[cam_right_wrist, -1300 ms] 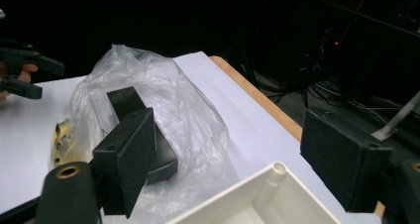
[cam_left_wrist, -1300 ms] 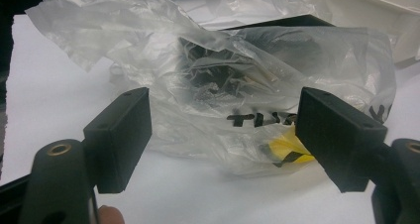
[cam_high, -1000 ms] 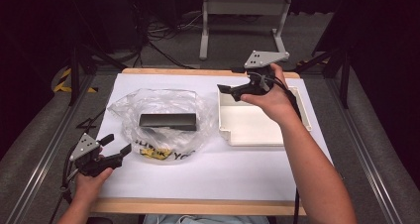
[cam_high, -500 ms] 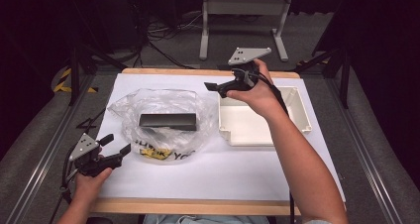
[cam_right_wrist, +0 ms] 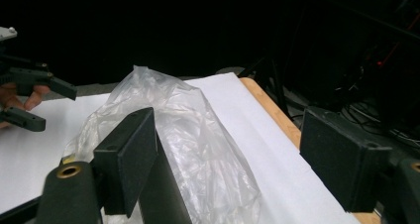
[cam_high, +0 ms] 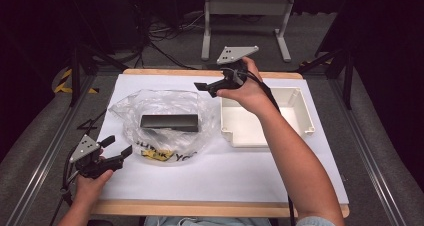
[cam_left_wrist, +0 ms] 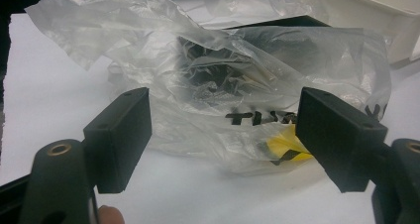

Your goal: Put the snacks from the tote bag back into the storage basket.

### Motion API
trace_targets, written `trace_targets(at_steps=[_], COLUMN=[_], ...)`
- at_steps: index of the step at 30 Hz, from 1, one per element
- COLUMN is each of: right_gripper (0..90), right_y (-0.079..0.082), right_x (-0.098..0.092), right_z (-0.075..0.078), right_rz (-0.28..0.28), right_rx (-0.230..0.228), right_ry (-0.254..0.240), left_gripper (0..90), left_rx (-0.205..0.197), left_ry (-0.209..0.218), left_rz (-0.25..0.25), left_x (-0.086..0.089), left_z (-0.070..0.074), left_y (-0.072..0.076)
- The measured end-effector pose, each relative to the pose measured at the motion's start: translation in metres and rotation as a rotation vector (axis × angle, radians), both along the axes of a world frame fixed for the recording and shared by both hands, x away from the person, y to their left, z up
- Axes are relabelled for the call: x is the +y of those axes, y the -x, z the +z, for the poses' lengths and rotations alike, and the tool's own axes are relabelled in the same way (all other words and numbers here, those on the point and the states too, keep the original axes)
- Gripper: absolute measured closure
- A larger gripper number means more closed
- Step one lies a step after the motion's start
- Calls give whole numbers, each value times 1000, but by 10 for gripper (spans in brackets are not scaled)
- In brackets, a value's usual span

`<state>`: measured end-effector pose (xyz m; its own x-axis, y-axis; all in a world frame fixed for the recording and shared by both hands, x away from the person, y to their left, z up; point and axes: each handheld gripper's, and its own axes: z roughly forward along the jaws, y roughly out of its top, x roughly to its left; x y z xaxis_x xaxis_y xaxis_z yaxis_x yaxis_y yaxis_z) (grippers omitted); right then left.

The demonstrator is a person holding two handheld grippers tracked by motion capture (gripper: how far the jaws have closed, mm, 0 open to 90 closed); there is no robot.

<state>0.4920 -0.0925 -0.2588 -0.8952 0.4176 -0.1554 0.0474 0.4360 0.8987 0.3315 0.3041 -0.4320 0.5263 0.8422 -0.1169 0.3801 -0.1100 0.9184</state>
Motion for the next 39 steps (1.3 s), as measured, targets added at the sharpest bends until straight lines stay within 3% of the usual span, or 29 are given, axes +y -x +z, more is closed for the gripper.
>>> trace_targets(at_steps=[20,33,39], right_gripper=[228,244,247], right_y=[-18,-26,-29], right_x=[49,66,71], right_z=[-16,-53,-69], right_rz=[144,200,213], right_rx=[-3,31,44], right_ry=[51,23,44], left_gripper=[227,224,224], left_rx=[1,-5,-5], left_ry=[7,11,8], left_rz=[5,-14,-17], left_x=[2,2,1], left_z=[-1,-2,-2], left_y=[2,1,1])
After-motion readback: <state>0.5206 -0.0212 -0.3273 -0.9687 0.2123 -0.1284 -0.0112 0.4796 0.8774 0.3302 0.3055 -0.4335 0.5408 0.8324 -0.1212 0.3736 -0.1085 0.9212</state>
